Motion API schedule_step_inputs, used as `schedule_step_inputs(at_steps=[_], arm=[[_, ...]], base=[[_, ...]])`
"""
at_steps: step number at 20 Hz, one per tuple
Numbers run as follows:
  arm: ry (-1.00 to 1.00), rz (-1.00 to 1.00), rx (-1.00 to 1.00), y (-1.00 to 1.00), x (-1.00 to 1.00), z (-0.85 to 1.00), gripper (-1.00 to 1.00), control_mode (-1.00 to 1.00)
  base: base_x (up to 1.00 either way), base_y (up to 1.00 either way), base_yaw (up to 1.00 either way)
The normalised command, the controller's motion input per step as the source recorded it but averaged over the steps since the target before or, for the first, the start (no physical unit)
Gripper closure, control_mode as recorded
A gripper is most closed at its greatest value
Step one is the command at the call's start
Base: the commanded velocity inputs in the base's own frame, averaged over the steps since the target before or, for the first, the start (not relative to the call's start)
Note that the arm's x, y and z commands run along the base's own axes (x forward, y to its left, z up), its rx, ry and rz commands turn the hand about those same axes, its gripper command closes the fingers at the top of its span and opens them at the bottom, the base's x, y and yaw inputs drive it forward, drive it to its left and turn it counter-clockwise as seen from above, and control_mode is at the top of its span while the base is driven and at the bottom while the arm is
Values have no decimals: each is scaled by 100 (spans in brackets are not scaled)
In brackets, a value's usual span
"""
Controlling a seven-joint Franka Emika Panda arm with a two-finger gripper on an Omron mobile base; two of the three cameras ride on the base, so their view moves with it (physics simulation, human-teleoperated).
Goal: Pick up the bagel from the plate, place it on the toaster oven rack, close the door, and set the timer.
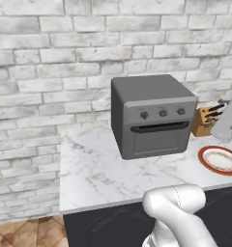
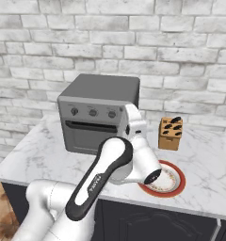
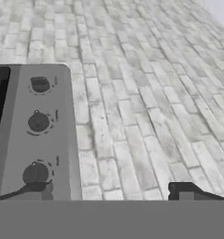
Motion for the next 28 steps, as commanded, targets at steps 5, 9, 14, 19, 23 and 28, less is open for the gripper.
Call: schedule_step_inputs(at_steps=[5, 9, 14, 19, 23, 28], arm=[[-19, 16, -36, 22, -72, 77, -100, -100], [-5, 15, -50, 43, -42, 36, -100, -100], [1, 17, -56, 60, -5, 8, -100, -100], [10, 12, -56, 67, 10, 0, -100, -100], [5, 1, -52, 81, 0, 0, -100, -100], [0, 0, -50, 82, 0, 0, -100, -100]], base=[[0, 0, 0], [0, 0, 0], [0, 0, 0], [0, 0, 0], [0, 0, 0], [0, 0, 0]])
